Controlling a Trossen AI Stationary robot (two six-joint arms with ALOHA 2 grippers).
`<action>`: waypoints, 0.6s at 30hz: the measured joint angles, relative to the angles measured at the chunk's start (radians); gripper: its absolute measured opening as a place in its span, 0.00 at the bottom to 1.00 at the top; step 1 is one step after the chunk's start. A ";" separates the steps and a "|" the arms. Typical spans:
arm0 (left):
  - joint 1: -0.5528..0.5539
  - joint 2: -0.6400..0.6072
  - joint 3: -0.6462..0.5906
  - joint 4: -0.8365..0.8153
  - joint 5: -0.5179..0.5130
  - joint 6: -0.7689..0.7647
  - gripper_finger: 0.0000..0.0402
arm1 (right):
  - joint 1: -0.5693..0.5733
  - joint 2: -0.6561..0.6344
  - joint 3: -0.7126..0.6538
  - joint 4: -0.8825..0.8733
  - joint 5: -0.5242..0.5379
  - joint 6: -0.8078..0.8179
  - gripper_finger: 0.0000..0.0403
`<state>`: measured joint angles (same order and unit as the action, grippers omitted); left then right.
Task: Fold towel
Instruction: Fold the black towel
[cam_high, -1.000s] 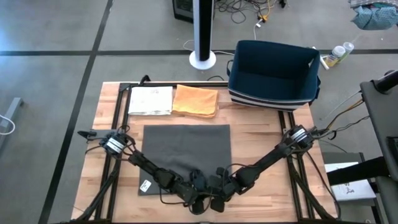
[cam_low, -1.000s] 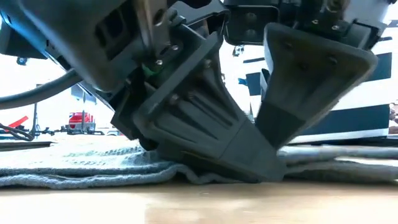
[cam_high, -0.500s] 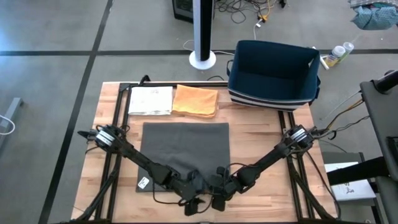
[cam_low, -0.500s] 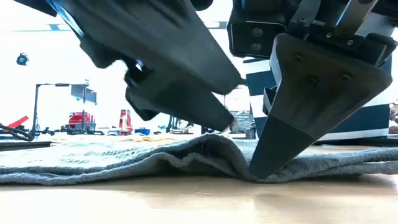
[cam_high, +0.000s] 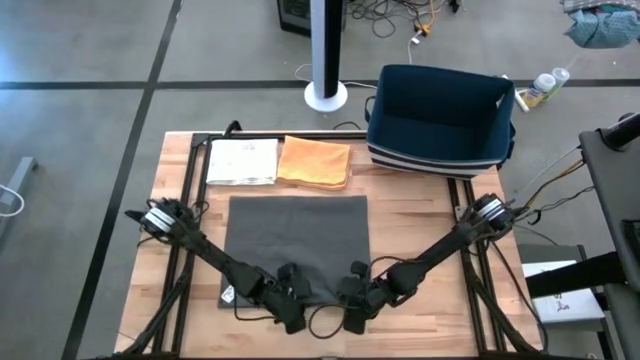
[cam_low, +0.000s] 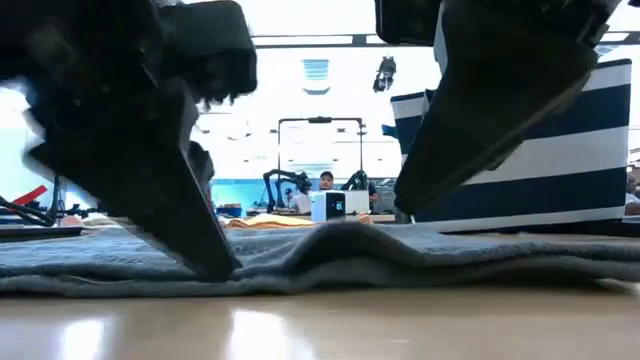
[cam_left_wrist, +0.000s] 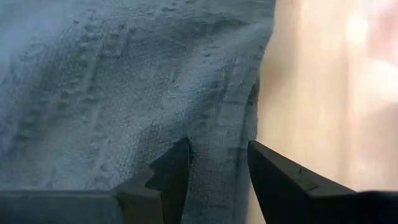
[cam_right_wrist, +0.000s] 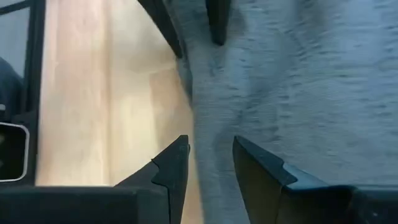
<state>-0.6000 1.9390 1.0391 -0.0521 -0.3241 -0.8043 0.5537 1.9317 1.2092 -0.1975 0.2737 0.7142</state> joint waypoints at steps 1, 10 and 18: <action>-0.005 -0.002 -0.021 0.025 0.001 -0.011 0.38 | 0.000 0.002 -0.002 -0.004 0.000 0.000 0.31; -0.055 -0.059 -0.081 0.037 0.043 0.045 0.35 | 0.000 0.085 -0.013 0.026 0.028 0.053 0.34; -0.061 -0.143 -0.083 0.057 -0.020 0.135 0.36 | 0.000 0.080 -0.017 0.024 0.048 0.046 0.32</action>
<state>-0.6609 1.7965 0.9558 0.0047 -0.3437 -0.6690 0.5541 2.0121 1.1919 -0.1738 0.3214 0.7605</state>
